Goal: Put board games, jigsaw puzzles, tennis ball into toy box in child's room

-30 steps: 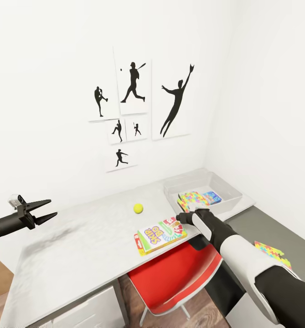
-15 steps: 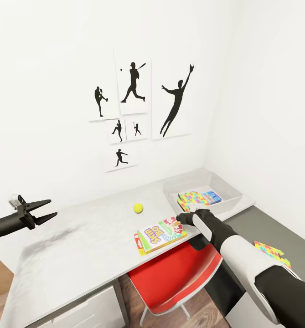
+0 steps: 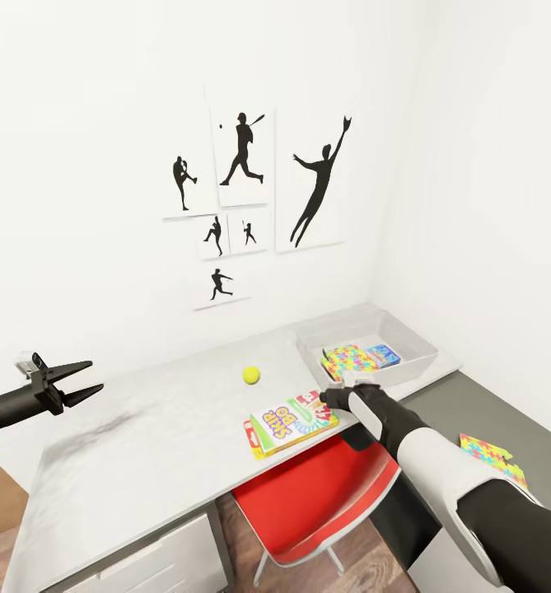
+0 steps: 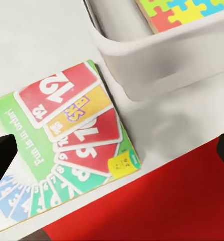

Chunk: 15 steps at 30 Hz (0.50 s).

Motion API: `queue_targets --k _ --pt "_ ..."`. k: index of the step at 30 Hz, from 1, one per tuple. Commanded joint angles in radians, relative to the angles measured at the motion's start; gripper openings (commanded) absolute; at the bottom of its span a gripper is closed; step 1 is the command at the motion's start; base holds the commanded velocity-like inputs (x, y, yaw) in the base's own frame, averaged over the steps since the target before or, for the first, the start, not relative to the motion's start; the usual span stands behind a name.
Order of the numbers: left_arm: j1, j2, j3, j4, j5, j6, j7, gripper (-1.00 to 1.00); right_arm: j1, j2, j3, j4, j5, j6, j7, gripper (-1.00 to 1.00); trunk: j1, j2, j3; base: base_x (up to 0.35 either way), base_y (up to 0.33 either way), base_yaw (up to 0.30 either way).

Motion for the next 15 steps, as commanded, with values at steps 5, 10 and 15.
queue_targets --k 5,10,15 --pt "-0.001 0.000 0.000 0.000 0.002 0.010 -0.002 1.00 -0.001 0.000 0.008 0.004 -0.010 -0.008 0.003 1.00 0.001 -0.002 -0.002 -0.001 0.001 0.000" --pt "-0.001 0.000 0.000 0.000 0.002 0.010 -0.002 1.00 -0.001 0.000 0.008 0.006 -0.010 -0.053 0.005 1.00 0.001 -0.002 -0.002 0.000 0.000 0.000" --pt "0.000 0.000 0.000 0.000 0.002 0.010 -0.002 1.00 -0.001 0.004 0.009 0.026 -0.011 -0.089 0.006 1.00 0.001 -0.002 -0.002 0.000 0.000 0.000"
